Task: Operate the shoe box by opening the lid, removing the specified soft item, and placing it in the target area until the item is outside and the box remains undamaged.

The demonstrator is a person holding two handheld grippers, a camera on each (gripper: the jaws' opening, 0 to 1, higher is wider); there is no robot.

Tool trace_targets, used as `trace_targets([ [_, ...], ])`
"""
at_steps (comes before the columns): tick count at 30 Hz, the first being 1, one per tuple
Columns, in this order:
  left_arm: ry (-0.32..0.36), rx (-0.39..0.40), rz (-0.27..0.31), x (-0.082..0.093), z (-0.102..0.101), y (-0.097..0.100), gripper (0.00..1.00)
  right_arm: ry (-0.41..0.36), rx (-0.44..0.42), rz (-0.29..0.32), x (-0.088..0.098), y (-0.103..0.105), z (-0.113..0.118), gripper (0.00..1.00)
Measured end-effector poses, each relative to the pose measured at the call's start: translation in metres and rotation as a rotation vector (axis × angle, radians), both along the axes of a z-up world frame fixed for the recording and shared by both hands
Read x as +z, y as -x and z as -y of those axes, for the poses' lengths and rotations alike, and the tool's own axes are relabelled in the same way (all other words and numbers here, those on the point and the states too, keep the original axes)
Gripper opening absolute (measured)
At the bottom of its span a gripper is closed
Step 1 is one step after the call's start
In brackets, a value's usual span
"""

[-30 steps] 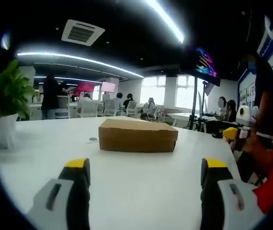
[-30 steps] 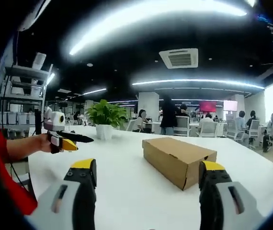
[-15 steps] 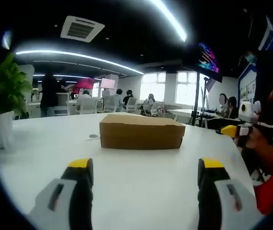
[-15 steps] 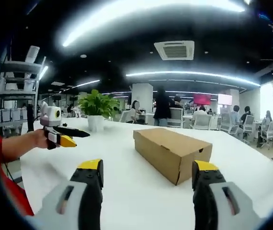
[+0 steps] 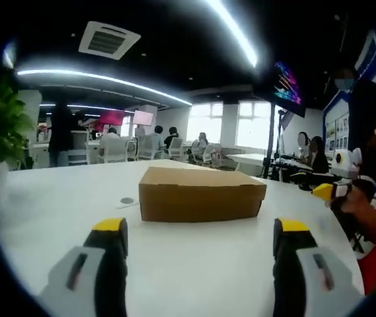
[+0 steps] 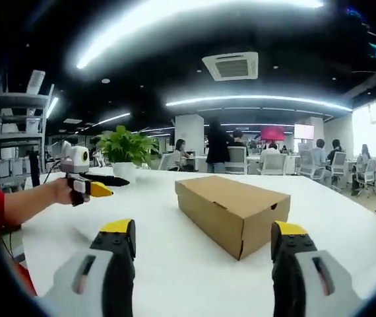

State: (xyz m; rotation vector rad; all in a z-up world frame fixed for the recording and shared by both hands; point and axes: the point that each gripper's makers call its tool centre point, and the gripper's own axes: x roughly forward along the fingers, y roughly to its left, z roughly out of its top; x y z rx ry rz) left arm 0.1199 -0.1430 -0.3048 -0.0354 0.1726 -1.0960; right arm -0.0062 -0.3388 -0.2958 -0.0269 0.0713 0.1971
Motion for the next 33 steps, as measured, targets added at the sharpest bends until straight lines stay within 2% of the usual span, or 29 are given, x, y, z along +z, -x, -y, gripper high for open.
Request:
trace_targets([
  [2, -0.013, -0.02, -0.002, -0.007, 0.009, 0.0, 0.95, 0.011, 0.002, 0.05, 0.004, -0.003, 0.0, 0.89],
  [4, -0.016, -0.025, -0.016, -0.011, 0.013, -0.001, 0.96, 0.01, -0.012, 0.052, 0.002, -0.005, 0.001, 0.91],
  [5, 0.002, -0.013, -0.054, -0.014, 0.013, -0.003, 0.96, 0.018, -0.021, 0.058, 0.001, -0.006, 0.001, 0.91],
  [6, 0.044, 0.003, -0.067, -0.011, 0.015, -0.005, 0.96, 0.019, -0.032, 0.055, -0.001, -0.007, 0.002, 0.91],
  [9, 0.111, -0.015, -0.081, -0.016, 0.021, -0.002, 0.97, -0.008, -0.037, 0.023, -0.012, -0.008, 0.0, 0.9],
  [11, 0.094, -0.021, -0.094, -0.022, 0.024, -0.002, 0.97, -0.004, -0.016, 0.003, -0.019, -0.011, -0.002, 0.89],
  [12, 0.053, -0.03, -0.103, -0.03, 0.025, -0.003, 0.97, 0.01, -0.013, -0.005, -0.022, -0.012, -0.003, 0.89],
  [14, 0.026, -0.025, -0.079, -0.031, 0.026, -0.008, 0.97, 0.027, -0.019, -0.021, -0.025, -0.014, -0.002, 0.85],
  [17, 0.018, -0.025, -0.072, -0.028, 0.03, -0.015, 0.96, 0.052, -0.023, -0.036, -0.026, -0.016, -0.004, 0.82],
  [20, 0.009, -0.021, -0.079, -0.029, 0.025, -0.022, 0.96, 0.027, -0.031, -0.032, -0.024, -0.017, -0.001, 0.82],
  [25, 0.021, -0.017, -0.088, -0.026, 0.026, -0.021, 0.95, 0.01, -0.038, -0.033, -0.022, -0.02, 0.003, 0.83],
  [29, -0.014, -0.04, -0.076, -0.029, 0.031, -0.027, 0.95, 0.01, -0.047, -0.005, -0.015, -0.025, 0.007, 0.85],
  [33, -0.027, -0.051, -0.066, -0.029, 0.034, -0.04, 0.95, 0.031, -0.04, 0.055, -0.004, -0.03, 0.006, 0.85],
])
